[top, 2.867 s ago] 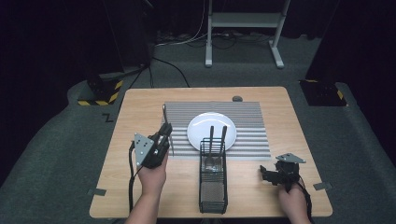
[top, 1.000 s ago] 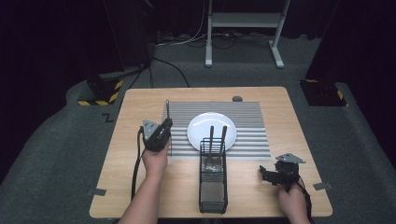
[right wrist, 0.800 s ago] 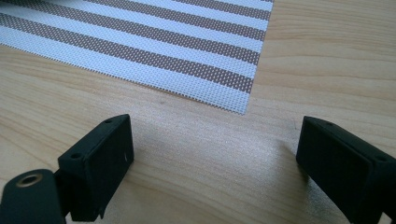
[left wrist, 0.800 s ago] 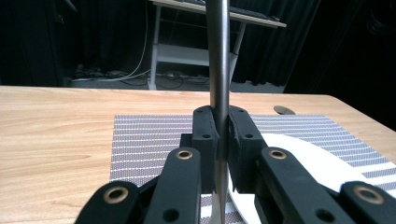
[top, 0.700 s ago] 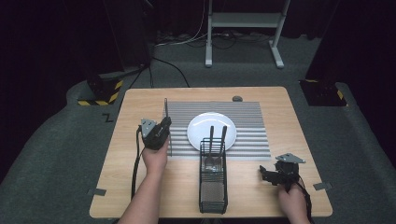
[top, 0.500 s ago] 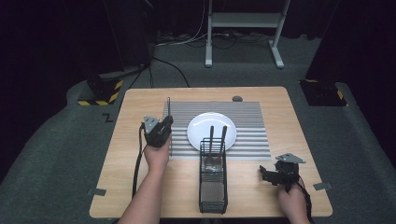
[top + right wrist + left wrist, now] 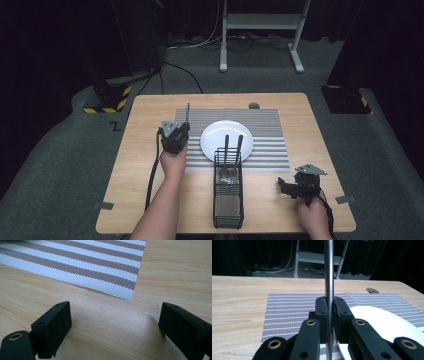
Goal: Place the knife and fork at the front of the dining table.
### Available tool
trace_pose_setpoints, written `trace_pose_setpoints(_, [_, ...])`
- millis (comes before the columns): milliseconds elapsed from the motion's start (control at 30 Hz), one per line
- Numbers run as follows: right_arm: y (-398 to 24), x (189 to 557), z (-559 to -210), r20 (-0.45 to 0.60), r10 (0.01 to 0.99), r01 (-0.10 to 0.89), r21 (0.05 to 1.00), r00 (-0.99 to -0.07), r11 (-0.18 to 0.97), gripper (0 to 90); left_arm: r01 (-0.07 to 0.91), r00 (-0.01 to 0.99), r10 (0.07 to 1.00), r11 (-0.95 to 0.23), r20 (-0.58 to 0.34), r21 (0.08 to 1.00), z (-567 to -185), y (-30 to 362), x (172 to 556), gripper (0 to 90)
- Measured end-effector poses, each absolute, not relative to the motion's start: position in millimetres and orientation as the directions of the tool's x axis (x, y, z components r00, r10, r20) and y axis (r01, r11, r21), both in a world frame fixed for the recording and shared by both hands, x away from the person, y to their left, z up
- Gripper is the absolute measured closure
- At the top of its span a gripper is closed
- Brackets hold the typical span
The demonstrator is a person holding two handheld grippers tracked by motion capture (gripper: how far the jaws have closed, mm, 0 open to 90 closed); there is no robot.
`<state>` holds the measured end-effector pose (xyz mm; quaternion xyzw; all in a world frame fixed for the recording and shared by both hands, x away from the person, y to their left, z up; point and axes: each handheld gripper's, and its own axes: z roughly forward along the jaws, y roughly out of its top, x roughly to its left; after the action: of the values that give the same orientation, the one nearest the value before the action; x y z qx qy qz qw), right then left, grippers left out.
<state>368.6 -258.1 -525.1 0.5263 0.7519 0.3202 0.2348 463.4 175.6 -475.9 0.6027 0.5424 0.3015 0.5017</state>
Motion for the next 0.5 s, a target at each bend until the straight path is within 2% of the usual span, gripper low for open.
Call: trace_pose_setpoints(500, [-258.1, 368.5, -525.1, -0.016, 0.942, 0.641, 0.729, -0.336, 0.241, 10.7, 0.392, 0.200, 0.958, 0.112, -0.204, 0.913, -485.9, 173.4, 478.0, 82.6])
